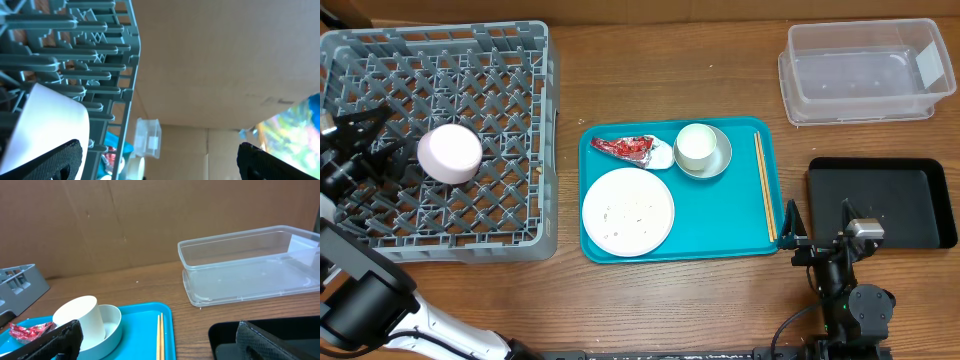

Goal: Sort waste into correct bins and load items into the dishwasher
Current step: 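Lift the small white bowl and carry it over the dish rack, then lower the bowl into the rack, open the left gripper, withdraw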

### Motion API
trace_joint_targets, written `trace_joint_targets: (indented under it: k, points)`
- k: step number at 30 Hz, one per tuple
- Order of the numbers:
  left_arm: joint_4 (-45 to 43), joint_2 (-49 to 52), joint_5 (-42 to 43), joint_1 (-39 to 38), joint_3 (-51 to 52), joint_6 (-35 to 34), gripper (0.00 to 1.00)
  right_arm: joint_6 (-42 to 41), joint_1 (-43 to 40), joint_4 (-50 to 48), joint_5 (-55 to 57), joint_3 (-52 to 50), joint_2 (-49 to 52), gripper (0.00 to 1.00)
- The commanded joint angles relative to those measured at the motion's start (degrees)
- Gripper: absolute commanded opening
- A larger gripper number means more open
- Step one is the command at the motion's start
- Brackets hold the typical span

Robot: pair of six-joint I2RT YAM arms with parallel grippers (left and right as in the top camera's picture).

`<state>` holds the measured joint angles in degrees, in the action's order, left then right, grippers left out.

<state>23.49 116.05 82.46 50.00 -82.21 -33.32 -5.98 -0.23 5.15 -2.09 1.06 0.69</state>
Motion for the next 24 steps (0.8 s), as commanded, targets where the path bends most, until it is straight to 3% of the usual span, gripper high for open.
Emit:
trace_joint_targets:
  k: [1, 3, 7, 8, 10, 18, 21, 24]
  points:
    - [-0.7, 0.8, 1.5, 2.2, -0.4, -4.2, 1.0, -0.2, 0.2, -0.3, 0.5, -0.6, -0.5, 1.0]
    - [-0.8, 0.3, 1.6, 3.3, -0.5, -4.1, 0.97, -0.2, 0.2, -0.3, 0.5, -0.6, -0.5, 1.0]
    - [-1.4, -2.5, 1.6, 4.1, -0.5, -4.0, 0.73, -0.2, 0.2, -0.3, 0.5, -0.6, -0.5, 1.0]
    - [-1.9, -3.7, 1.5, 3.9, -0.6, -4.0, 0.55, -0.2, 0.2, -0.3, 0.5, -0.6, -0.5, 1.0]
    - [-2.9, -5.8, 1.4, 3.1, -1.0, -4.0, 0.04, -0.2, 0.2, -0.3, 0.5, -0.6, -0.5, 1.0]
    - [-2.8, -15.0, -1.5, -7.3, -3.9, -0.5, 0.04, -0.2, 0.2, -0.3, 0.5, -0.6, -0.5, 1.0]
    - [3.3, -19.5, -13.5, -13.0, -3.9, 3.9, 0.04, -0.2, 0.2, -0.3, 0.5, -0.6, -0.5, 1.0]
    - [13.3, -24.4, -37.9, -20.5, -4.6, 10.6, 0.04, -0.2, 0.2, -0.3, 0.5, -0.6, -0.5, 1.0]
